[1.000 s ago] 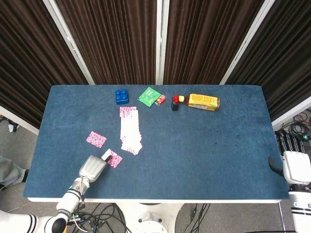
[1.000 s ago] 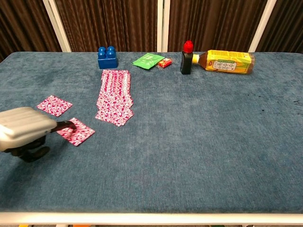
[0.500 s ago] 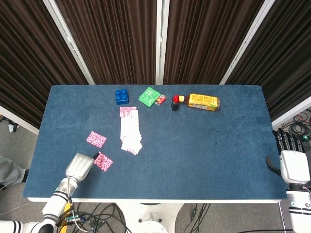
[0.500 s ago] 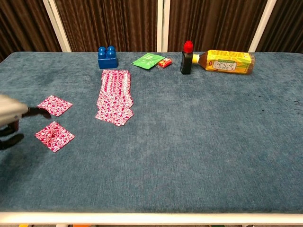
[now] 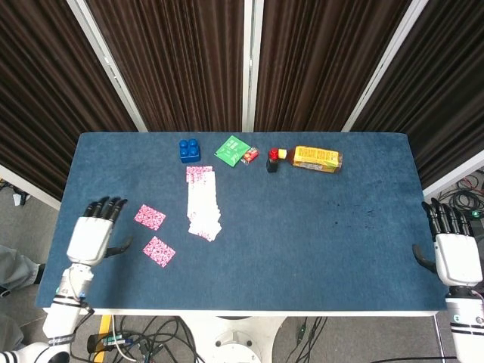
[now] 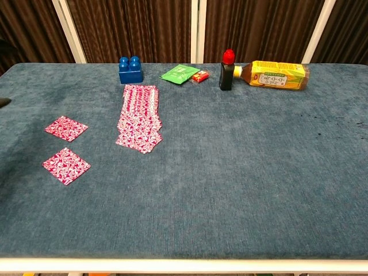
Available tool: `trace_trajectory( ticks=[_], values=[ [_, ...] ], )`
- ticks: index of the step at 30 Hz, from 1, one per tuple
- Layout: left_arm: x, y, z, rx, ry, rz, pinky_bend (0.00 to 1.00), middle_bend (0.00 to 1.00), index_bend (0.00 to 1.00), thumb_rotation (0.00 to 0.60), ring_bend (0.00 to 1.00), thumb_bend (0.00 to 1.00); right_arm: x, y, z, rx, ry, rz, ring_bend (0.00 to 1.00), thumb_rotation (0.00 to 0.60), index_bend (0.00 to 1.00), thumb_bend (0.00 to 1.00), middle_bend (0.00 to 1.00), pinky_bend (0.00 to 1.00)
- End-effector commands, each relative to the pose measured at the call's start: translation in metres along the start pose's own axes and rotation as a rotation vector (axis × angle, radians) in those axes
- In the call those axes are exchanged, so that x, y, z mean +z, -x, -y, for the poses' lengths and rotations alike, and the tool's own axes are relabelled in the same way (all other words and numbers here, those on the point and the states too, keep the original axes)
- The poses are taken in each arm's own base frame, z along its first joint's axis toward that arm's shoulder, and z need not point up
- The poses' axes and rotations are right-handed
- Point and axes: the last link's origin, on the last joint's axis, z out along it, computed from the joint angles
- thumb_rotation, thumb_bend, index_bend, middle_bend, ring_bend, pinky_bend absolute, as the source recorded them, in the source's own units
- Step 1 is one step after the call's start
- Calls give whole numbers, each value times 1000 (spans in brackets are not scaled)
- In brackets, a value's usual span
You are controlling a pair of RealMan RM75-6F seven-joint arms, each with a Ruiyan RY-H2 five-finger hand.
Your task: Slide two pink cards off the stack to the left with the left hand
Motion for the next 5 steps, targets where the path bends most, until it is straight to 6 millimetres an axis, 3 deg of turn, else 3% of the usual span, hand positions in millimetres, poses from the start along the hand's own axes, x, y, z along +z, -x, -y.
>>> trace_trajectory(
  ticks=[1, 5],
  values=[
    [-14, 0, 18, 13, -42, -4, 1, 0, 123, 268, 0, 156, 0, 0, 0, -5, -4, 1, 0, 600, 0, 197, 0, 0],
    [-23, 1, 31, 11, -85, 19, 0, 0, 123, 268, 0, 156, 0, 3, 3, -1, -7, 5, 0, 600, 0, 196, 0, 0]
  ],
)
